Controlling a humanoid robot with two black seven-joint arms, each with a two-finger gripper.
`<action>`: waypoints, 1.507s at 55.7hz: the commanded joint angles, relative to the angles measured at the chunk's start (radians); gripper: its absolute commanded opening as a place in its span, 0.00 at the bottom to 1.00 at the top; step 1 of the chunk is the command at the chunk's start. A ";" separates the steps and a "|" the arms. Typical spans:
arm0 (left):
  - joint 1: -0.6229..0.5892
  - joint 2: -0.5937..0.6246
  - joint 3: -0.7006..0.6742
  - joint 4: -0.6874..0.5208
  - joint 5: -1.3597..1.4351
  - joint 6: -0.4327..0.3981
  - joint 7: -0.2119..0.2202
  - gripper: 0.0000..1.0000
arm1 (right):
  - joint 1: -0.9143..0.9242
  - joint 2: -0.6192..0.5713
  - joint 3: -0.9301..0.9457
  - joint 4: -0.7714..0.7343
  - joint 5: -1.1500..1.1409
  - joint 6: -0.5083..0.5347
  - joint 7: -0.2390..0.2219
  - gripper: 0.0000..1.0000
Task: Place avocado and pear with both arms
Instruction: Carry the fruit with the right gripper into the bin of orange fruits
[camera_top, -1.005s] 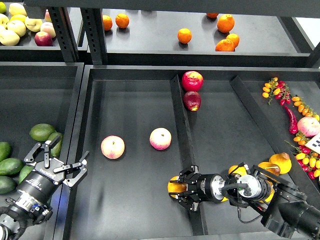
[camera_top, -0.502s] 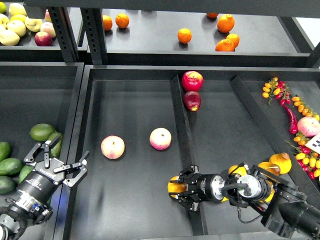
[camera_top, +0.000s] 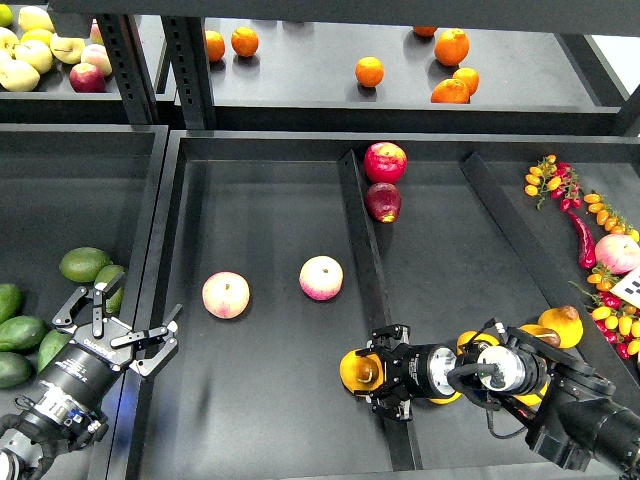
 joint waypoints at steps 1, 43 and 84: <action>0.005 0.000 0.000 -0.002 0.000 0.000 0.000 0.99 | 0.000 0.000 0.005 0.000 0.006 0.013 0.000 0.38; 0.008 0.000 0.009 -0.003 0.000 0.000 0.000 0.99 | 0.006 -0.064 0.250 0.141 0.012 0.004 0.000 0.35; 0.008 0.000 0.021 -0.002 0.000 0.000 0.000 0.99 | -0.146 -0.451 0.289 0.412 0.142 0.019 0.000 0.37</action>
